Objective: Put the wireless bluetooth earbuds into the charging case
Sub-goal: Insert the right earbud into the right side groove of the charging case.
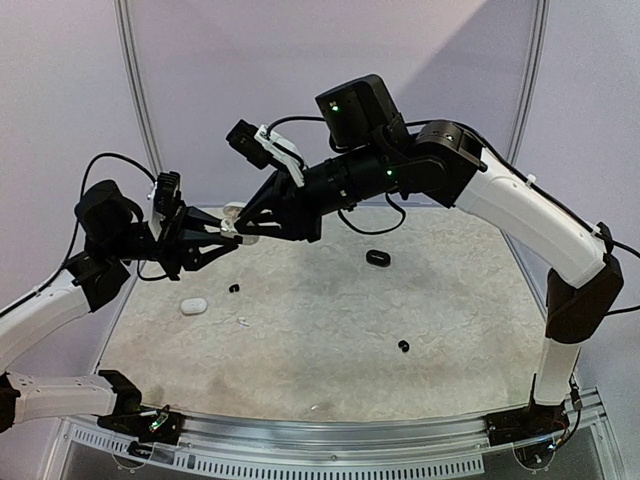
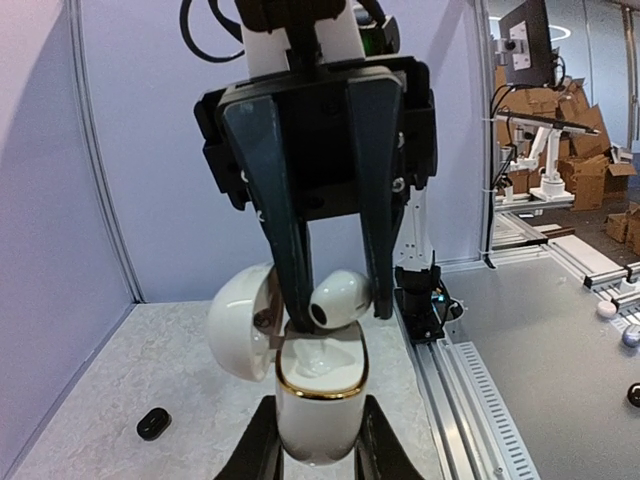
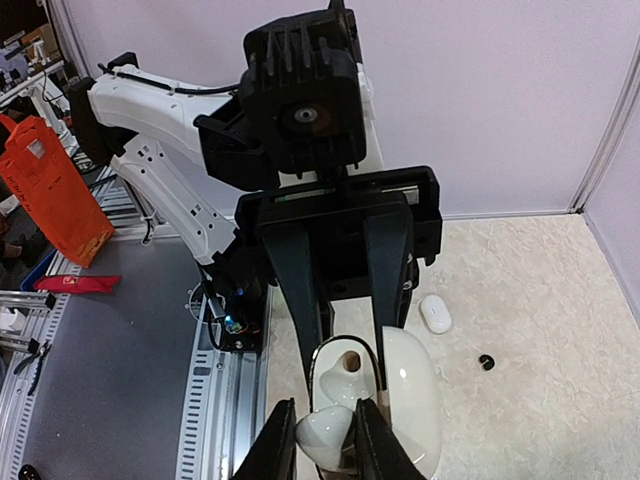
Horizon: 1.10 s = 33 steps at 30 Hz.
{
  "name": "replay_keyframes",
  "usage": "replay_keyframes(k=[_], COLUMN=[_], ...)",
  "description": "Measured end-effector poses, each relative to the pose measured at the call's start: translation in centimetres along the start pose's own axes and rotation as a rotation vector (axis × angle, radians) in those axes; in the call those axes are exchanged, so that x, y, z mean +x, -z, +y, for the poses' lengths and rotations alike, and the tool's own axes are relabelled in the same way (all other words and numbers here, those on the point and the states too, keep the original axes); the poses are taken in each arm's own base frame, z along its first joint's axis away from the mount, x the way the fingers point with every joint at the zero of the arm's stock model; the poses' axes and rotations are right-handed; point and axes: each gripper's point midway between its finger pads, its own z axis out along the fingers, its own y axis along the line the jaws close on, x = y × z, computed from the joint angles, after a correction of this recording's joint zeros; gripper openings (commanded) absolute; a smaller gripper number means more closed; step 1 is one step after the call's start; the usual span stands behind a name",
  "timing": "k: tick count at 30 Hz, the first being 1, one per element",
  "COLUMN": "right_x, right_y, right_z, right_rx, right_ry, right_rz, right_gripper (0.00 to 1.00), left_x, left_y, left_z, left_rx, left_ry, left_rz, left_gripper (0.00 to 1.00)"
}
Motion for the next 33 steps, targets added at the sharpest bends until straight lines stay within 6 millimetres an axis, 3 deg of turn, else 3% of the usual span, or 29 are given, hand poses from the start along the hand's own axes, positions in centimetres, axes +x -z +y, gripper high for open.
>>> replay_keyframes(k=[15,22,33], right_x=[-0.1,-0.3,-0.5], right_y=[-0.1,-0.1,0.0], right_z=[-0.7,-0.8,-1.4], right_rx=[0.039,0.046,0.078], right_ry=[0.003,0.007,0.007], right_rz=[-0.001,-0.013,-0.019], right_gripper=[0.28,0.23,0.26], left_x=[0.0,-0.2,-0.4], left_y=[0.0,0.0,0.1], left_z=[0.0,0.2,0.5], left_rx=[-0.007,-0.013,-0.037], left_ry=[0.07,0.078,0.138], left_rz=[-0.017,-0.026,-0.05], left_gripper=[0.0,0.0,0.0])
